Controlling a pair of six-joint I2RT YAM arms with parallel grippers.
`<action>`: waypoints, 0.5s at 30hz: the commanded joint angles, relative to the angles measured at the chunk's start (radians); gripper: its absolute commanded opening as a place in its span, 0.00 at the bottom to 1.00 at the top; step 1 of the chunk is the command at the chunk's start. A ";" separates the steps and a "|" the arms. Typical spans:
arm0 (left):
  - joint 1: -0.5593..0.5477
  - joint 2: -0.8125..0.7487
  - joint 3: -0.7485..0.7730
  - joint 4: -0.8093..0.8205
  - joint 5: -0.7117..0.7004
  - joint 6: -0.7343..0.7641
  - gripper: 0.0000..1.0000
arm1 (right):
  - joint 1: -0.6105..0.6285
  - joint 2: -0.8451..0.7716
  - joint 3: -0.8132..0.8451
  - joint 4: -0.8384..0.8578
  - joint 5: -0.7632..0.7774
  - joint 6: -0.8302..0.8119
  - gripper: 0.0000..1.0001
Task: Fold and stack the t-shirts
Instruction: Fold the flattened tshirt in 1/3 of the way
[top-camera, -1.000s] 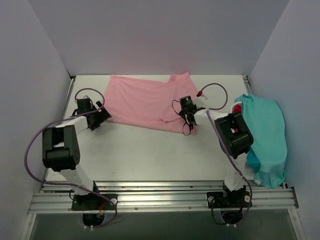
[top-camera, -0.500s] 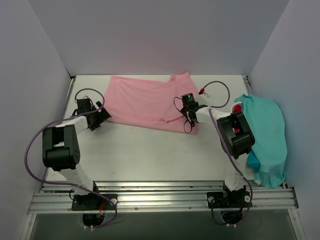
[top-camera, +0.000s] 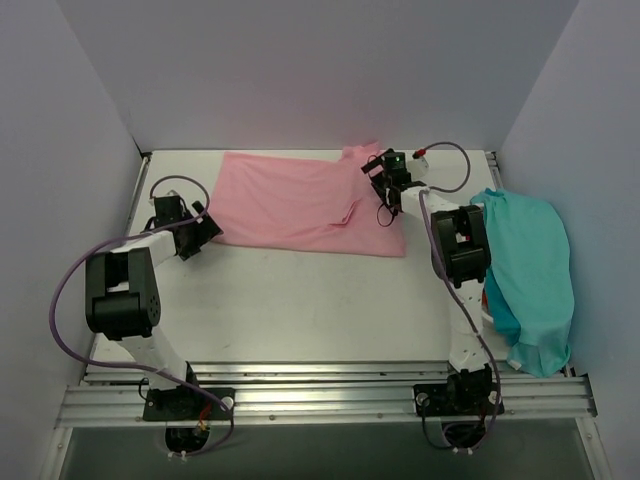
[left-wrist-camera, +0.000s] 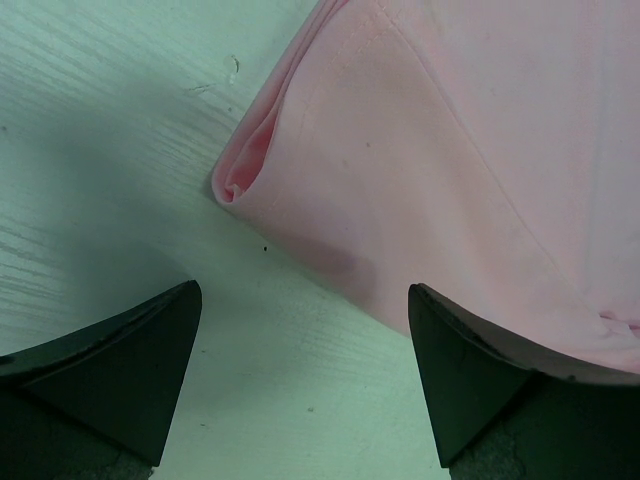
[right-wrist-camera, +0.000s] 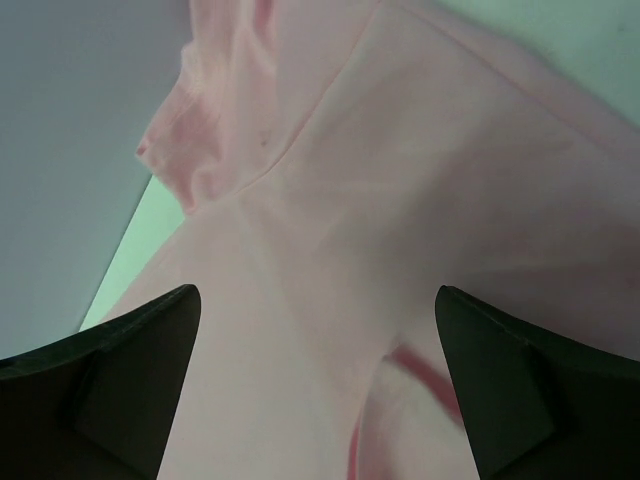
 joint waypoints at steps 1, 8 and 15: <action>0.006 0.019 0.033 -0.007 0.007 0.019 0.94 | -0.017 -0.068 -0.007 0.057 -0.045 0.031 1.00; 0.003 0.013 0.025 0.005 0.004 0.016 0.94 | 0.041 -0.373 -0.325 0.168 0.000 -0.003 1.00; 0.005 0.015 0.027 0.004 0.002 0.016 0.94 | 0.184 -0.554 -0.526 0.209 0.055 0.010 0.98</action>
